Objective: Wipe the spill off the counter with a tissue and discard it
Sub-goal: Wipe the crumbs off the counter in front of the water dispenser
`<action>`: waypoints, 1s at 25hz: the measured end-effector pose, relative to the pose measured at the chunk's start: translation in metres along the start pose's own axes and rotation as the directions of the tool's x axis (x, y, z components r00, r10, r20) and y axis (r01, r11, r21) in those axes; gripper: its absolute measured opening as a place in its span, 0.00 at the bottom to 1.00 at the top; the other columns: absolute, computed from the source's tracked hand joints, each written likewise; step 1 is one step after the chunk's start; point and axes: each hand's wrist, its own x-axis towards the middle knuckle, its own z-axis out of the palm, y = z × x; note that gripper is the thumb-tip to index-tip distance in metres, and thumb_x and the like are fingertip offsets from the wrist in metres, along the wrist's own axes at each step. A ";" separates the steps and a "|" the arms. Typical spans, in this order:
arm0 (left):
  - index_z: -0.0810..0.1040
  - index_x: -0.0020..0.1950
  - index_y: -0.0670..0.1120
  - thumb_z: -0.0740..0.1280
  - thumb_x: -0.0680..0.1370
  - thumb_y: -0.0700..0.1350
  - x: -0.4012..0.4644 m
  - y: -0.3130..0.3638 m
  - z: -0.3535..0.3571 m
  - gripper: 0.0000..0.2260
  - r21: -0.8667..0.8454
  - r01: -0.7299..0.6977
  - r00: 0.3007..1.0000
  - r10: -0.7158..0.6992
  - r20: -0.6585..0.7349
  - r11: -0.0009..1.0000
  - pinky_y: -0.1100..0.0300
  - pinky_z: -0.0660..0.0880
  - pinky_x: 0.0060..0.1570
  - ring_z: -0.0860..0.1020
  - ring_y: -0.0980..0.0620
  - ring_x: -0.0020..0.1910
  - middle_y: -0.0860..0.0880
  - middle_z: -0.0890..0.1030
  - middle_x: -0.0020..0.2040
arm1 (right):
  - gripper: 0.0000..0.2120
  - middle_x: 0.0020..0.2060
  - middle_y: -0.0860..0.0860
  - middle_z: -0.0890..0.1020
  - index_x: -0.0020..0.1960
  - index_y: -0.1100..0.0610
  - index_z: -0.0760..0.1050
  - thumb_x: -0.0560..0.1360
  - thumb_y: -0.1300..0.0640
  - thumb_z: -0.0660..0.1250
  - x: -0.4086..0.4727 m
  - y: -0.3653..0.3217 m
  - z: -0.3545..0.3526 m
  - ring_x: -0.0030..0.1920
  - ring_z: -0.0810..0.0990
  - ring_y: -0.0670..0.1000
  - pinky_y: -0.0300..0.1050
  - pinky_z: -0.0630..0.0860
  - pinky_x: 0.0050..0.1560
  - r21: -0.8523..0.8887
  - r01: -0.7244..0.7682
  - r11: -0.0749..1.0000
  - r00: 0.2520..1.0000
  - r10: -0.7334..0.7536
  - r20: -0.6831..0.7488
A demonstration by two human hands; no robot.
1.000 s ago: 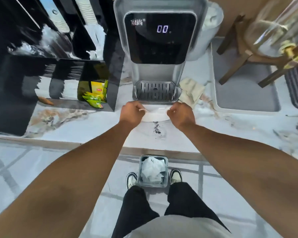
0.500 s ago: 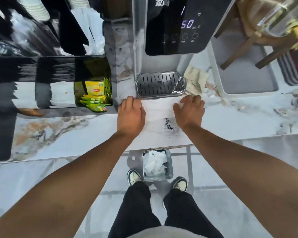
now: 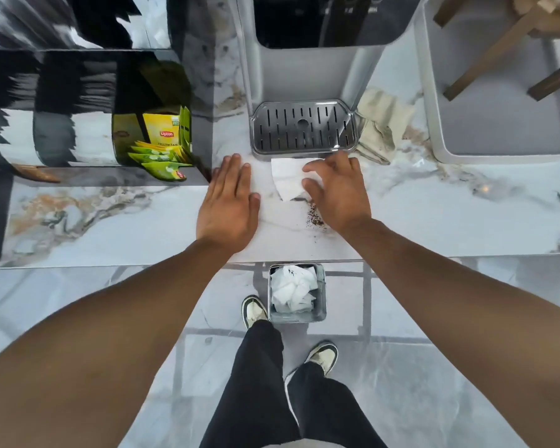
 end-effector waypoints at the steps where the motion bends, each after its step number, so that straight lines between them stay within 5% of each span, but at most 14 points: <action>1: 0.59 0.78 0.38 0.50 0.83 0.50 -0.001 0.000 -0.001 0.26 -0.008 -0.001 1.000 0.001 -0.016 1.000 0.48 0.48 0.79 0.50 0.43 0.81 0.40 0.55 0.81 | 0.11 0.54 0.53 0.74 0.58 0.50 0.79 0.78 0.51 0.64 0.002 0.002 -0.001 0.56 0.70 0.57 0.50 0.70 0.59 0.035 -0.003 0.999 1.000 0.003 -0.011; 7: 0.59 0.78 0.39 0.51 0.83 0.48 -0.001 -0.001 0.001 0.25 0.002 0.002 0.999 -0.002 -0.045 1.000 0.49 0.49 0.79 0.51 0.43 0.81 0.40 0.56 0.81 | 0.07 0.50 0.52 0.81 0.52 0.54 0.82 0.77 0.56 0.66 0.018 0.007 -0.003 0.49 0.79 0.54 0.47 0.76 0.53 0.138 0.028 0.990 0.999 -0.022 -0.049; 19: 0.60 0.78 0.38 0.52 0.84 0.45 0.000 -0.003 0.001 0.23 0.006 -0.046 0.997 0.046 -0.066 0.999 0.47 0.51 0.79 0.54 0.45 0.80 0.41 0.58 0.80 | 0.07 0.43 0.52 0.81 0.50 0.56 0.85 0.73 0.62 0.70 -0.019 0.013 -0.012 0.40 0.79 0.49 0.45 0.77 0.47 0.289 0.178 0.941 0.982 -0.190 0.014; 25: 0.61 0.78 0.39 0.53 0.84 0.45 0.000 -0.005 0.001 0.23 -0.019 -0.041 0.997 0.040 -0.071 0.999 0.48 0.52 0.79 0.55 0.45 0.80 0.42 0.58 0.80 | 0.11 0.41 0.50 0.77 0.51 0.54 0.85 0.75 0.64 0.67 -0.008 0.016 -0.018 0.36 0.75 0.45 0.30 0.71 0.45 0.407 0.079 0.910 0.997 -0.063 -0.053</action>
